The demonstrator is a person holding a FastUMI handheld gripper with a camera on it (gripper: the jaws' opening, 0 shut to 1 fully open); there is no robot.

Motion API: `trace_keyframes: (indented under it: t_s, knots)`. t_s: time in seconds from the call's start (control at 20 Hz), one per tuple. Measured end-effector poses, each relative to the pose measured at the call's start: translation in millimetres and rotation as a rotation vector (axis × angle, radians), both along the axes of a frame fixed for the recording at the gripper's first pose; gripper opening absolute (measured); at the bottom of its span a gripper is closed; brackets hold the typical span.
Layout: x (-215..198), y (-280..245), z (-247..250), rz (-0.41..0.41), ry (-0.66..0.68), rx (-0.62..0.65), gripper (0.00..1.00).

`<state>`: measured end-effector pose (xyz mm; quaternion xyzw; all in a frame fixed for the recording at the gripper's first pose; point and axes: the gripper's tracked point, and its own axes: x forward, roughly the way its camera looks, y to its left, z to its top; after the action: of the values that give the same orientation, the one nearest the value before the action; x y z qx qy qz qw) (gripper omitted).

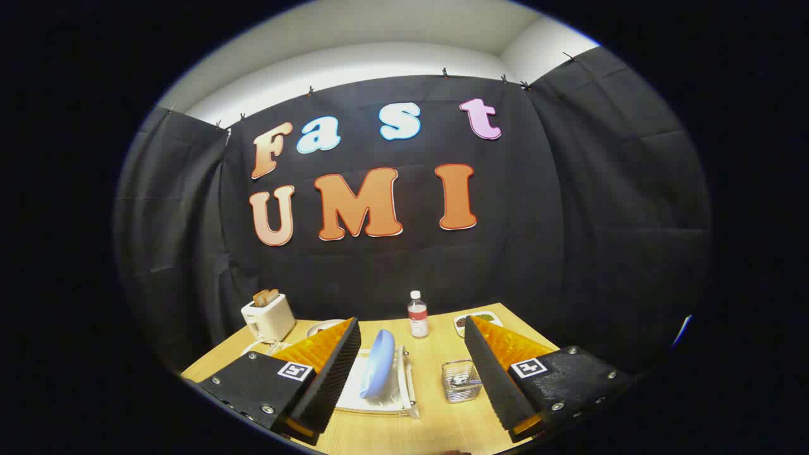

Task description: Take the plate from the dish rack, then take the spoon from the basket and place it into the plate.

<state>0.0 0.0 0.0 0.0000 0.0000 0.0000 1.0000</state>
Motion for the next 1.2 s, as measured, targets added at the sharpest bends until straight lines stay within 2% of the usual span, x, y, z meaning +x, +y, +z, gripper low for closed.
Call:
trace_keyframes:
  t_s: [0.15,0.4,0.65,0.8,1.2]
  knots:
    - [0.4,8.0,2.8,-0.008,-0.008,-0.045,0.98]
    - [-6.6,17.2,2.4,-0.004,-0.002,-0.049,0.98]
    - [-9.3,0.3,5.2,-0.037,-0.010,-0.076,0.98]
    - [-13.2,-9.0,1.8,-0.041,0.010,-0.047,0.98]
    - [5.9,-7.4,-44.4,-0.028,0.110,-0.068,0.98]
